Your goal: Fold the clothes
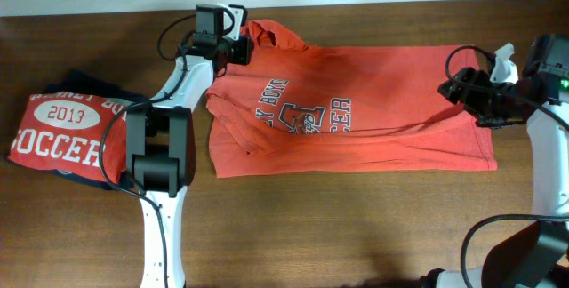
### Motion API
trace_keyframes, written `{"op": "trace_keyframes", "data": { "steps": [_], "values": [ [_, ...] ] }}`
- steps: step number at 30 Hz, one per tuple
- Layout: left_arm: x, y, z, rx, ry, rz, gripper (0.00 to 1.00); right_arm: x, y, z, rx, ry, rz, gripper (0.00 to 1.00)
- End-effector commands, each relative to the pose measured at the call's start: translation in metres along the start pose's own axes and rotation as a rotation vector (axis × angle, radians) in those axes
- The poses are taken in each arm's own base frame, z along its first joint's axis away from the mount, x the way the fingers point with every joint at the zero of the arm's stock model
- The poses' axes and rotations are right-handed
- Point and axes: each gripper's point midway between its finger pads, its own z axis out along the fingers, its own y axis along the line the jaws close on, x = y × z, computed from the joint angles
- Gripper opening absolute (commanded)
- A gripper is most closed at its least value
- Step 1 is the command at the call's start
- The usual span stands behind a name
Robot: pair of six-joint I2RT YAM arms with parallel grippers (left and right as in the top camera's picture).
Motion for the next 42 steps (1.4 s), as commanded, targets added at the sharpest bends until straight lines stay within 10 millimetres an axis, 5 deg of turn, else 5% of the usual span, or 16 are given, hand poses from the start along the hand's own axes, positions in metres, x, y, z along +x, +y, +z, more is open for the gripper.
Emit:
{"op": "trace_keyframes", "data": {
  "steps": [1, 6, 10, 11, 12, 13, 14, 16, 24, 28, 34, 42],
  "values": [
    [-0.001, 0.015, 0.002, -0.050, -0.006, 0.005, 0.22, -0.010, -0.008, -0.001, 0.063, -0.033, -0.011, 0.76],
    [0.002, 0.025, -0.003, -0.064, 0.026, -0.016, 0.01, -0.023, -0.013, -0.002, 0.088, -0.086, -0.028, 0.75],
    [-0.007, 0.029, -0.012, -0.071, 0.036, -0.011, 0.00, -0.033, -0.015, 0.002, 0.094, -0.114, -0.035, 0.75],
    [-0.011, 0.029, -0.013, -0.071, 0.028, -0.003, 0.03, -0.033, -0.016, 0.003, 0.095, -0.111, -0.033, 0.75],
    [-0.014, 0.028, -0.014, -0.071, 0.023, -0.003, 0.20, -0.032, -0.017, 0.006, 0.096, -0.104, -0.030, 0.75],
    [-0.015, 0.027, -0.015, -0.064, 0.020, -0.003, 0.48, -0.031, -0.018, 0.007, 0.098, -0.096, -0.027, 0.75],
    [-0.016, 0.024, -0.015, -0.048, 0.019, -0.003, 0.60, -0.029, -0.019, 0.009, 0.100, -0.089, -0.024, 0.74],
    [-0.015, 0.019, -0.014, -0.023, 0.022, -0.003, 0.64, -0.027, -0.022, 0.013, 0.102, -0.073, -0.017, 0.75],
    [-0.004, 0.006, -0.003, -0.007, 0.048, 0.011, 0.62, -0.023, -0.024, 0.015, 0.107, -0.051, -0.008, 0.74],
    [-0.001, 0.004, 0.003, -0.006, 0.049, 0.021, 0.50, -0.021, -0.024, 0.015, 0.108, -0.045, -0.005, 0.74],
    [0.017, 0.006, 0.017, -0.005, 0.079, 0.047, 0.45, -0.017, -0.025, 0.015, 0.111, -0.027, 0.002, 0.74],
    [0.001, 0.014, 0.018, -0.031, 0.012, 0.065, 0.33, -0.011, -0.026, 0.015, 0.115, -0.006, 0.011, 0.73]
  ]
}}
